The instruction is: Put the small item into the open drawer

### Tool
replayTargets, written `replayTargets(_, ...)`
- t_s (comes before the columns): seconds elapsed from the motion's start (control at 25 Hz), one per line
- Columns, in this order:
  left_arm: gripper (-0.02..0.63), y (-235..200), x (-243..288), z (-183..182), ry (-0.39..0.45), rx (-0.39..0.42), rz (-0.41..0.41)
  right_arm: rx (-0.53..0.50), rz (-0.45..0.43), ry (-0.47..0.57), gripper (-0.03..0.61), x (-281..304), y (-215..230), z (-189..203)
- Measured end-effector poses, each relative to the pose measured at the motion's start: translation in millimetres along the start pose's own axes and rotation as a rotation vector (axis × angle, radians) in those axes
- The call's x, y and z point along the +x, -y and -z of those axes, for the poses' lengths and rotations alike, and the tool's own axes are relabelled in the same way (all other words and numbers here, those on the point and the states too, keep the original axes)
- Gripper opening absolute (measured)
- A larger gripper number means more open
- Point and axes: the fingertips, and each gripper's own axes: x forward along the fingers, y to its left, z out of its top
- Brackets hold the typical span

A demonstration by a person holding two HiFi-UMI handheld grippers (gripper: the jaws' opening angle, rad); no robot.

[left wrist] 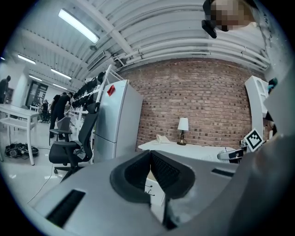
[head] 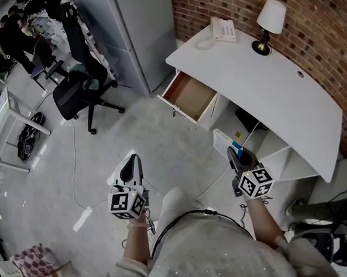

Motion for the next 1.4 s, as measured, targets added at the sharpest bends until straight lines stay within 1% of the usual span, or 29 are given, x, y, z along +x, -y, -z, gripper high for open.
replayTargets(0.2,0.006,-7.1,31.9,8.4,-0.034,0.000,0.040,0.011,0.015,-0.024,0.072,21.8,7.1,3.6)
replayTargets(0.4,0.006,-21.8,75.7,-0.4,-0.034,0.006,0.079,0.023,0.033,-0.062,0.072,54.1,16.9,2.9)
replayTargets(0.52,0.006,-33.5,102.2,0.2,-0.052,0.002,0.104,0.025,0.048,-0.082,0.074,78.3,22.9,1.6)
replayTargets(0.68,0.006,-49.0,132.4,8.9,-0.090,-0.011,0.134,0.038,0.058,-0.116,0.072,109.0,22.5,7.4)
replayTargets(0.92,0.006,-63.6,179.2,7.7,-0.116,-0.012,0.199,0.066,0.090,-0.160,0.074,142.2,23.5,12.0)
replayTargets(1.04,0.006,-66.0,197.5,10.7,-0.129,-0.012,0.232,0.067,0.107,-0.175,0.074,154.1,27.1,10.5)
replayTargets(1.2,0.006,-68.4,216.0,18.3,-0.155,0.013,0.275,0.065,0.134,-0.191,0.074,170.2,34.5,10.9)
replayTargets(1.4,0.006,-75.4,235.8,32.3,-0.182,0.005,0.285,0.048,0.136,-0.220,0.074,198.7,42.6,22.9)
